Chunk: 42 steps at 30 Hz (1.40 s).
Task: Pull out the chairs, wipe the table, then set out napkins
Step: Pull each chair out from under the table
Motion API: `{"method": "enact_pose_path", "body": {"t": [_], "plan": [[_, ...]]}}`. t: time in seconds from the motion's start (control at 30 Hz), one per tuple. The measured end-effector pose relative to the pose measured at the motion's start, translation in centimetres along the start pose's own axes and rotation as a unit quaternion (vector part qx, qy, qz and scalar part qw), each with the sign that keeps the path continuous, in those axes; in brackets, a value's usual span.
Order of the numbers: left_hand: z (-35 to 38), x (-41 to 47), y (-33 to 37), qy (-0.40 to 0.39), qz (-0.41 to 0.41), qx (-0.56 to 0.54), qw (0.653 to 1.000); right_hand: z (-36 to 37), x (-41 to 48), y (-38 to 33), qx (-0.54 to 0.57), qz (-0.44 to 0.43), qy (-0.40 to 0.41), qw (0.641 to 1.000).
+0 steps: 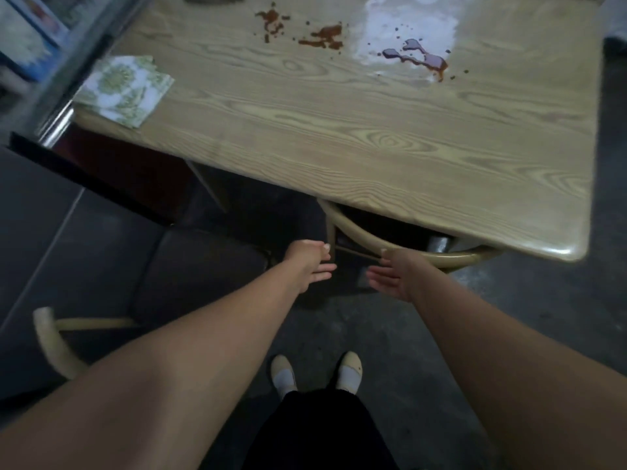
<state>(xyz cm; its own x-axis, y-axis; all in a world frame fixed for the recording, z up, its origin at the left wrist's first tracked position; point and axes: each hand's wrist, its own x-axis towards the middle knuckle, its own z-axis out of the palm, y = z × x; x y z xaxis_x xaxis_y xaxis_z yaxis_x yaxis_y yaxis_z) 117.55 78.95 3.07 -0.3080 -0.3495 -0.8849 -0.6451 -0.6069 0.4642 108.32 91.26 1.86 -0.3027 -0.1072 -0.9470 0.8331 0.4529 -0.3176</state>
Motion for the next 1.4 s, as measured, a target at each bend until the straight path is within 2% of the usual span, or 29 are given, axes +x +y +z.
{"method": "enact_pose_path", "body": {"t": [0.17, 0.37, 0.67, 0.87, 1.1, 1.2, 1.27, 1.4], "plan": [[-5.9, -2.2, -1.8, 0.046, 0.001, -0.023, 0.999, 4.1, -2.5, 1.4, -0.026, 0.003, -0.038, 0.999], [-14.4, -4.1, -4.5, 0.070, 0.004, -0.044, 0.997, 11.1, -5.2, 4.8, -0.071, 0.008, -0.040, 0.997], [-32.1, -5.8, -9.5, 0.096, -0.009, -0.016, 0.995, 26.6, -8.7, 15.6, -0.072, 0.031, -0.065, 0.995], [-42.1, -6.1, -12.2, 0.140, -0.034, -0.015, 0.989, 36.6, -10.2, 22.6, -0.068, 0.083, -0.092, 0.990], [-48.2, -3.3, -16.0, 0.250, -0.050, -0.015, 0.967, 42.2, -9.5, 27.3, -0.057, 0.175, -0.095, 0.978], [-49.4, -1.9, -17.1, 0.279, -0.060, -0.021, 0.958, 43.8, -8.8, 28.2, -0.028, 0.206, -0.067, 0.976], [-49.7, -1.4, -17.4, 0.266, -0.078, -0.044, 0.960, 44.7, -8.0, 28.4, 0.027, 0.215, -0.041, 0.975], [-49.7, -0.1, -17.5, 0.190, -0.118, -0.086, 0.971, 46.1, -6.7, 28.8, 0.132, 0.216, 0.009, 0.967]]}}
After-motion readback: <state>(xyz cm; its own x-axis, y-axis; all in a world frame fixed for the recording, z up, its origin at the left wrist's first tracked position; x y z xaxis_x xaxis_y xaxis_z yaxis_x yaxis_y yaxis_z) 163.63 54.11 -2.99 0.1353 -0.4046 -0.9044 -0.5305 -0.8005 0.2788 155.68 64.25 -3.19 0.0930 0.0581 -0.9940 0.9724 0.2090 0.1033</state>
